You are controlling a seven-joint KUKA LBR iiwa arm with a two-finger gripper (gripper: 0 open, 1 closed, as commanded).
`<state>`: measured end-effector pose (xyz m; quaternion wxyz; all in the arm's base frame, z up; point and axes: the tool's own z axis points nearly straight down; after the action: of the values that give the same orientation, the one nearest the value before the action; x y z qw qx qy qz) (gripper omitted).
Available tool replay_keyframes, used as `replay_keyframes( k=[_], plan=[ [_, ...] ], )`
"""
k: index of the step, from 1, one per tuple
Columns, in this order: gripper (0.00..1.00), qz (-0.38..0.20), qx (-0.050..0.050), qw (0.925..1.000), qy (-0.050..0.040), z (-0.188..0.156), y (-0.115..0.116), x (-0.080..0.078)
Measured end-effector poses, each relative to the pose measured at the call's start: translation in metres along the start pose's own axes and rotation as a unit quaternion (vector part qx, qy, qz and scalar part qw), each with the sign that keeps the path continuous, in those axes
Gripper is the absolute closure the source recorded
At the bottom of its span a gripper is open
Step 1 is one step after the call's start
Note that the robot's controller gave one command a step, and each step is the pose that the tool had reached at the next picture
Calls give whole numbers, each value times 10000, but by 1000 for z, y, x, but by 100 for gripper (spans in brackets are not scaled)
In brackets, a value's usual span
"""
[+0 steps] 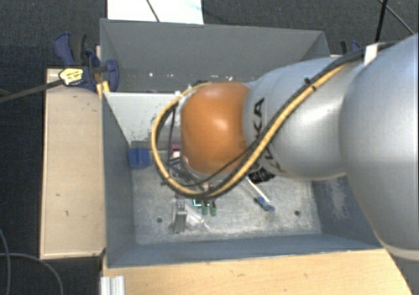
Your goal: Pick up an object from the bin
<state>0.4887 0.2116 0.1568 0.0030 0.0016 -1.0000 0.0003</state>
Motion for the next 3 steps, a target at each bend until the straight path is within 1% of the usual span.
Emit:
replay_keyframes(
  k=[1, 2, 3],
  plan=[
    [0, -1206, 9, 9927, -20, 88, -87, -19],
    [0, -2011, -6, 9795, -84, 84, -34, 2],
    [100, -1978, -5, 9802, -41, 87, -35, 5]
  ],
)
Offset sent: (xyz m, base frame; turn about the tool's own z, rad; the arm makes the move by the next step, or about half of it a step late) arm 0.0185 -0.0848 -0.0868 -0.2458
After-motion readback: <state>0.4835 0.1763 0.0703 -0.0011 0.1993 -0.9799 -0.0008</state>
